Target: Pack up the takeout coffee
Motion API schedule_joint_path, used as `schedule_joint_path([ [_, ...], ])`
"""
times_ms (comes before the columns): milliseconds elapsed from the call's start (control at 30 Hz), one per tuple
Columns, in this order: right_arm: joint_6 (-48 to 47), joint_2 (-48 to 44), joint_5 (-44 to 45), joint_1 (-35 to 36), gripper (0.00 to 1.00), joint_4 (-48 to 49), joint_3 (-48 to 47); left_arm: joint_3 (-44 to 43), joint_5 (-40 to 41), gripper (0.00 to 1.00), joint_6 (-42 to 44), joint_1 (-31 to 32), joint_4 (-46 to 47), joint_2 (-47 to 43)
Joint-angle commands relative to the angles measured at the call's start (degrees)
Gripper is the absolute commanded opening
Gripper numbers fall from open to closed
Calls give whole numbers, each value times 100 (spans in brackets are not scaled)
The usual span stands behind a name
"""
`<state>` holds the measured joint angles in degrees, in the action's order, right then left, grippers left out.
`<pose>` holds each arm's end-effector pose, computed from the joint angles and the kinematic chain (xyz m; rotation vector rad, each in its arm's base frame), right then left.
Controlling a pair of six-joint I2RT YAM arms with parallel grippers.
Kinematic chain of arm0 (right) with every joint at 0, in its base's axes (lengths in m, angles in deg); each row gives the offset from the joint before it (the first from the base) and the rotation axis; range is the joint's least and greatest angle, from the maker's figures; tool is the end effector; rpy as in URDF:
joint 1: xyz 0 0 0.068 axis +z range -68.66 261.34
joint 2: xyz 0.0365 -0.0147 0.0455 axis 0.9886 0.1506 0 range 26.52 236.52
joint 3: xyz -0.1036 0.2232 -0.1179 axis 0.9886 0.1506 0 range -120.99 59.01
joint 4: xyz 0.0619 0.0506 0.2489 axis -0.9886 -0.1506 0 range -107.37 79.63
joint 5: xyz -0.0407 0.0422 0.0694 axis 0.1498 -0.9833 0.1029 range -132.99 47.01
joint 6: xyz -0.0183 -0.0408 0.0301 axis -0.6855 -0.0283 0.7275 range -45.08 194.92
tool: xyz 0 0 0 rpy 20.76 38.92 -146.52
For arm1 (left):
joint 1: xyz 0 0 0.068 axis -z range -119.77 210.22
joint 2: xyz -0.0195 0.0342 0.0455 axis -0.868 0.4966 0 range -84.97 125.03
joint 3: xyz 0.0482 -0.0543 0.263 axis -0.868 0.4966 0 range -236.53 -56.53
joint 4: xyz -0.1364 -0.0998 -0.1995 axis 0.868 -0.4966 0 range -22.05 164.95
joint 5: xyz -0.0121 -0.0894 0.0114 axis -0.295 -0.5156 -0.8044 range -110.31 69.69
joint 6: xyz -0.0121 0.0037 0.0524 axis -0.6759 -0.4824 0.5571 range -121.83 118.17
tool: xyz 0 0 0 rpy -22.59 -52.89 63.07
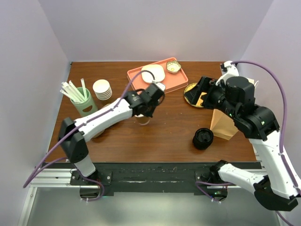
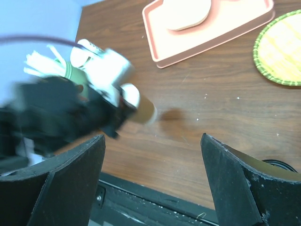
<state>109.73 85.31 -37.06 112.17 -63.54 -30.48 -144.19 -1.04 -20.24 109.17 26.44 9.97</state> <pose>0.1429 0.0811 0.4742 0.1398 2.0130 0.6431 0.2413 -0.2591 0.3161 0.5247 2.4113 -0.0724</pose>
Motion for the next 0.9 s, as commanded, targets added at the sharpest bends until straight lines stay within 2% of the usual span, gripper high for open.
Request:
schedule_joint_path([
  [0, 281, -174, 312, -7, 86, -27, 186, 12, -20, 0, -426, 378, 588, 419],
  [233, 334, -359, 390, -7, 86, -211, 503, -120, 200, 0, -513, 730, 510, 1071],
  [333, 316, -385, 540, -7, 86, -475, 564, -32, 200, 10, -523, 739, 509, 1124],
  [367, 316, -411, 627, 2, 86, -536, 573, -32, 192, 14, -523, 748, 501, 1115],
  [400, 316, -412, 672, -7, 86, -624, 582, -50, 157, 29, -505, 739, 501, 1097],
  [467, 281, -412, 759, -7, 86, -729, 617, -337, 77, 42, -505, 739, 299, 1045],
  [500, 281, -351, 812, 2, 85, -930, 617, -453, 69, 53, -505, 739, 211, 1001],
  [533, 290, -315, 856, 2, 84, -1054, 600, -541, -27, 57, -514, 739, 167, 931],
  [633, 281, -192, 971, -7, 77, -1389, 740, -385, -308, 75, -496, 721, 472, 439],
  [667, 264, -166, 980, -7, 70, -1459, 810, -236, -362, 82, -505, 713, 605, 116],
  [767, 281, 45, 980, -7, 56, -1705, 1100, 703, -538, 91, -689, 581, 1272, -658],
  [867, 386, 238, 1068, -7, 52, -1899, 1390, 1732, -748, 100, -892, 335, 1888, -1476],
])
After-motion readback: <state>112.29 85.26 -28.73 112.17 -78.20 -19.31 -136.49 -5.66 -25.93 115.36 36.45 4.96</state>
